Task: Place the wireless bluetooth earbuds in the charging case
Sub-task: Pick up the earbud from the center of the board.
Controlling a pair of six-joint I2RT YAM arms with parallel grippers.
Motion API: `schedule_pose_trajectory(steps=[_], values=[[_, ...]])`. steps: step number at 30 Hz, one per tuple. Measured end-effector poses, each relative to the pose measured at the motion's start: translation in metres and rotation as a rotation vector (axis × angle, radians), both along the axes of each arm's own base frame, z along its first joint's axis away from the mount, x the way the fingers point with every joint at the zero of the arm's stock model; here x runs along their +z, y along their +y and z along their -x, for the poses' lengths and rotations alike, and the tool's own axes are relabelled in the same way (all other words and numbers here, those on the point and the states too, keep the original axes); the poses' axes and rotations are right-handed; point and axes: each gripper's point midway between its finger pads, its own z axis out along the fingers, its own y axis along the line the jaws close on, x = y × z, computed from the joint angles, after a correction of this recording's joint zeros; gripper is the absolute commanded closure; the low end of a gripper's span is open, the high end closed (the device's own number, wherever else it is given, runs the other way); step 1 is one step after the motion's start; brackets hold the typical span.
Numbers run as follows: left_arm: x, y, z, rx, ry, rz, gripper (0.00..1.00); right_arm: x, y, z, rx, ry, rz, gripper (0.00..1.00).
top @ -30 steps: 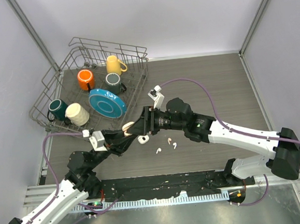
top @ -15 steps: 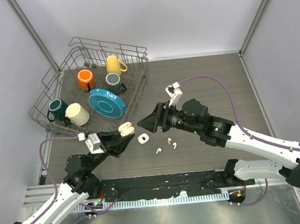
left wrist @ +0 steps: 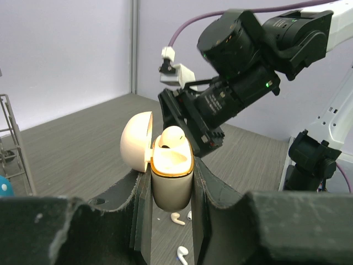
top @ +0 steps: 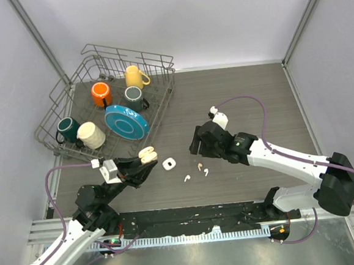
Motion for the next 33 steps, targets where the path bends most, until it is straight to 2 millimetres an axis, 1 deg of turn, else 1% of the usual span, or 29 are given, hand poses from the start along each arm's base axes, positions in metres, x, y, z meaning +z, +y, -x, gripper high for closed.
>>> schedule_pose_trajectory(steps=[2, 4, 5, 6, 9, 13, 14, 17, 25, 27, 29, 31, 33], values=[[0.000, 0.001, 0.001, 0.000, 0.000, -0.001, 1.00, -0.016, -0.008, 0.003, -0.022, 0.039, 0.055, 0.30], [0.000, 0.002, 0.002, 0.000, -0.001, 0.000, 1.00, -0.020, -0.013, 0.004, -0.045, 0.051, 0.075, 0.29], [0.000, 0.002, 0.002, 0.000, -0.002, 0.002, 1.00, -0.021, -0.015, 0.004, -0.058, 0.051, 0.077, 0.24], [0.000, 0.003, 0.003, 0.000, -0.002, 0.002, 1.00, -0.021, -0.016, 0.003, -0.070, 0.050, 0.076, 0.12], [0.001, 0.003, 0.004, 0.000, -0.005, 0.004, 1.00, -0.023, -0.018, 0.001, -0.099, 0.050, 0.075, 0.11], [-0.001, 0.003, 0.004, 0.001, 0.000, 0.000, 1.00, -0.028, -0.023, 0.002, -0.130, 0.061, 0.080, 0.11], [-0.001, 0.003, 0.003, 0.002, 0.002, -0.001, 1.00, -0.029, -0.024, 0.002, -0.137, 0.063, 0.080, 0.13], [0.000, 0.004, 0.002, 0.010, 0.005, 0.002, 1.00, -0.032, -0.026, 0.003, -0.150, 0.072, 0.083, 0.14], [0.022, 0.006, -0.001, 0.027, -0.001, 0.011, 1.00, -0.034, -0.031, 0.006, -0.118, 0.079, 0.140, 0.16], [0.031, 0.007, -0.001, 0.035, 0.004, 0.007, 1.00, -0.029, -0.030, 0.005, -0.108, 0.084, 0.159, 0.18], [0.041, 0.010, 0.001, 0.040, -0.001, 0.005, 1.00, -0.020, -0.025, 0.001, -0.103, 0.080, 0.158, 0.20], [0.054, 0.015, 0.005, 0.045, -0.019, 0.007, 1.00, -0.009, -0.017, -0.005, -0.096, 0.066, 0.147, 0.24], [0.063, 0.021, 0.012, 0.045, -0.045, 0.015, 1.00, -0.005, -0.013, -0.008, -0.089, 0.058, 0.144, 0.26]])
